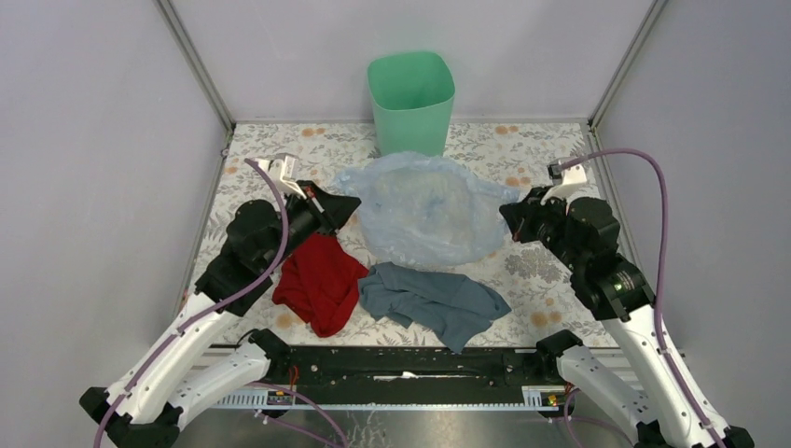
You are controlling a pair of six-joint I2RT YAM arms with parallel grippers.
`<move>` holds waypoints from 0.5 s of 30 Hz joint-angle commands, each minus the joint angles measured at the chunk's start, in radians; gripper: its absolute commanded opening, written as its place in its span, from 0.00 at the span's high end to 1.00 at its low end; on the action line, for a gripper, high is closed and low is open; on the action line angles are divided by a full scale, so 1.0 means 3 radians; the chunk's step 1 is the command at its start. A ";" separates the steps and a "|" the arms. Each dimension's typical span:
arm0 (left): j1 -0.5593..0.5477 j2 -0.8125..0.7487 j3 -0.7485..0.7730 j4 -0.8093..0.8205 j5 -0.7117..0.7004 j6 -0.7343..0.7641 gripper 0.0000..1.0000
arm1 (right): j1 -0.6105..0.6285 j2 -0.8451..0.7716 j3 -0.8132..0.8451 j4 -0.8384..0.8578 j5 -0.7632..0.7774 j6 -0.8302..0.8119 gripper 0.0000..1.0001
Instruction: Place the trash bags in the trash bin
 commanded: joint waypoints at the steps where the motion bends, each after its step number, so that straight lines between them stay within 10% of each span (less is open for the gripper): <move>1: 0.0012 -0.0063 -0.0195 -0.0261 -0.0028 -0.0065 1.00 | -0.0006 -0.0104 -0.0277 -0.0197 0.0053 0.0095 1.00; 15: 0.0011 -0.0277 0.0373 -0.0814 -0.0516 0.0328 1.00 | -0.0005 0.0069 0.0129 -0.0185 0.0208 -0.0130 0.97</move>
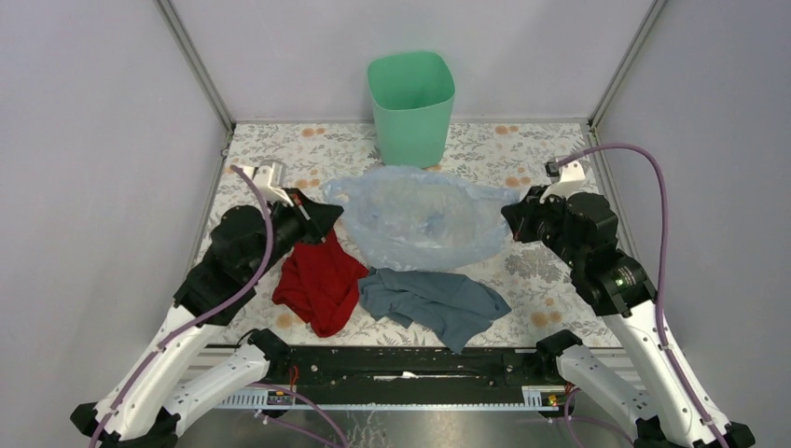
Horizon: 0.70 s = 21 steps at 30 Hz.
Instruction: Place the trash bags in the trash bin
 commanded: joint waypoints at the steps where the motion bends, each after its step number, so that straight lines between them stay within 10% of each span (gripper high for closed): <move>1: 0.0012 0.0039 0.0246 0.0005 -0.0312 0.0187 1.00 | -0.0007 0.0060 0.0060 0.0166 0.0252 -0.0102 0.96; 12: 0.0013 0.0090 -0.0304 0.0321 -0.0069 0.0042 1.00 | -0.0005 0.0331 -0.0146 0.0281 -0.0200 0.0095 0.02; 21: 0.0012 0.0024 -0.0472 0.0313 0.0166 0.0067 1.00 | -0.0004 0.0781 0.0160 0.0170 -0.1175 0.0054 0.00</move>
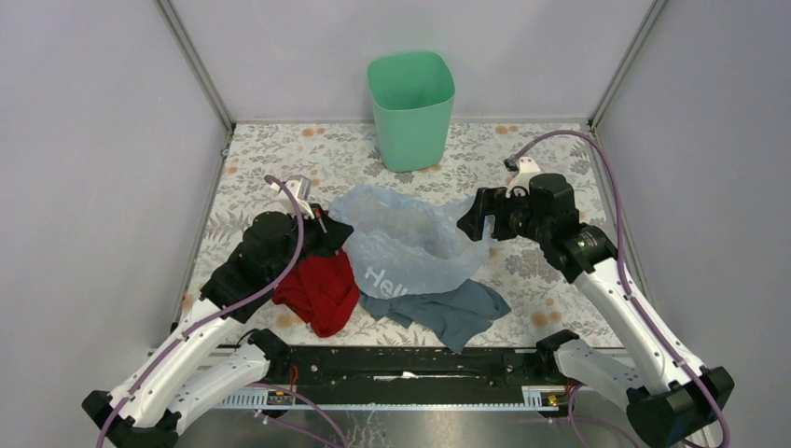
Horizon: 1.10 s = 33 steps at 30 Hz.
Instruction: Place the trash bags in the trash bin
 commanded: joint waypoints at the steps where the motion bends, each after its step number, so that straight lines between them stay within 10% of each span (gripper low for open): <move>1: 0.0010 -0.0027 0.0009 0.0160 0.0169 0.0033 1.00 | -0.0008 0.0142 0.0292 0.0010 -0.0607 -0.0080 0.00; 7: 0.0013 0.0116 0.0225 -0.0211 -0.0046 0.0238 1.00 | -0.0007 0.0568 0.0579 -0.0089 -0.0509 -0.0234 0.10; 11: 0.0010 0.0325 0.0665 -0.0896 -0.0616 0.0319 0.54 | -0.0007 0.0603 0.0619 0.0002 -0.0709 -0.0171 0.64; 17: 0.0011 0.0574 0.1172 -0.1271 -0.1041 0.0825 0.02 | -0.0004 0.0468 0.0564 0.0108 -0.0798 -0.0151 0.87; 33: 0.0010 0.1814 0.1811 -0.1401 -0.1537 0.1220 0.01 | -0.0004 0.0383 0.0438 0.0135 -0.0931 -0.0172 0.92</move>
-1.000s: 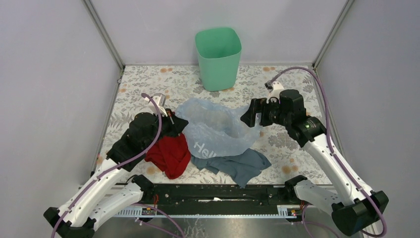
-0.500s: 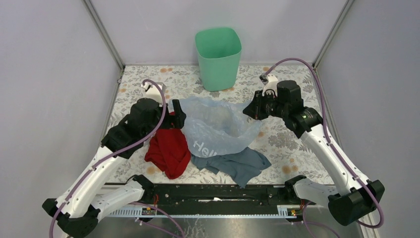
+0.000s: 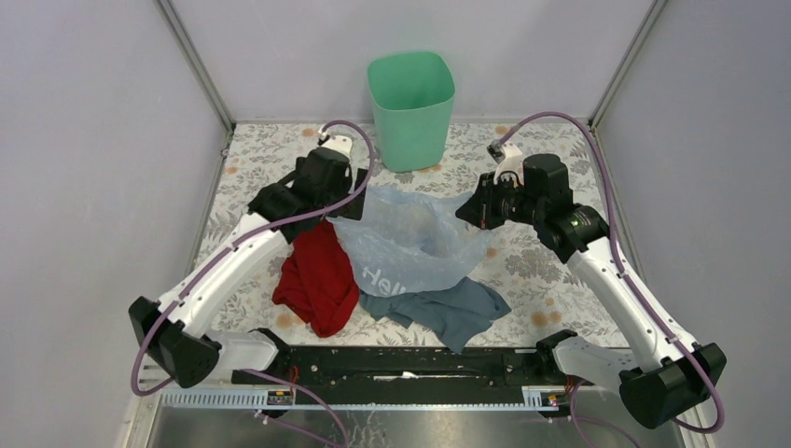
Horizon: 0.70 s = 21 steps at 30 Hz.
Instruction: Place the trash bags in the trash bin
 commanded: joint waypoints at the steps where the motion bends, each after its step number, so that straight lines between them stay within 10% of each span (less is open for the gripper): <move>1: 0.0009 0.0080 0.0037 -0.0063 -0.0375 0.0144 0.01 | -0.0004 -0.0105 -0.0042 0.0095 -0.0065 -0.0039 0.92; 3: 0.0008 0.0084 -0.0016 -0.0007 -0.0344 0.0164 0.07 | -0.0004 -0.0108 -0.0075 0.0089 -0.0023 -0.0053 0.95; 8: 0.0016 0.0063 0.0104 0.0378 -0.0555 0.0067 0.64 | -0.0007 -0.0098 -0.0060 0.0025 0.0859 0.0143 1.00; 12: 0.0013 0.0634 0.1273 0.0545 -0.0217 0.0083 1.00 | -0.0004 0.0258 0.0765 -0.0255 0.1728 0.0049 1.00; 16: -0.0045 0.0828 0.2586 0.0735 0.0704 -0.0167 1.00 | 0.0044 0.0540 0.2333 -0.0759 0.2262 -0.0367 1.00; 21: -0.0085 -0.0311 0.0710 0.2139 0.0353 -0.0340 1.00 | 0.0047 -0.0399 0.1312 0.0237 0.1704 -0.0495 1.00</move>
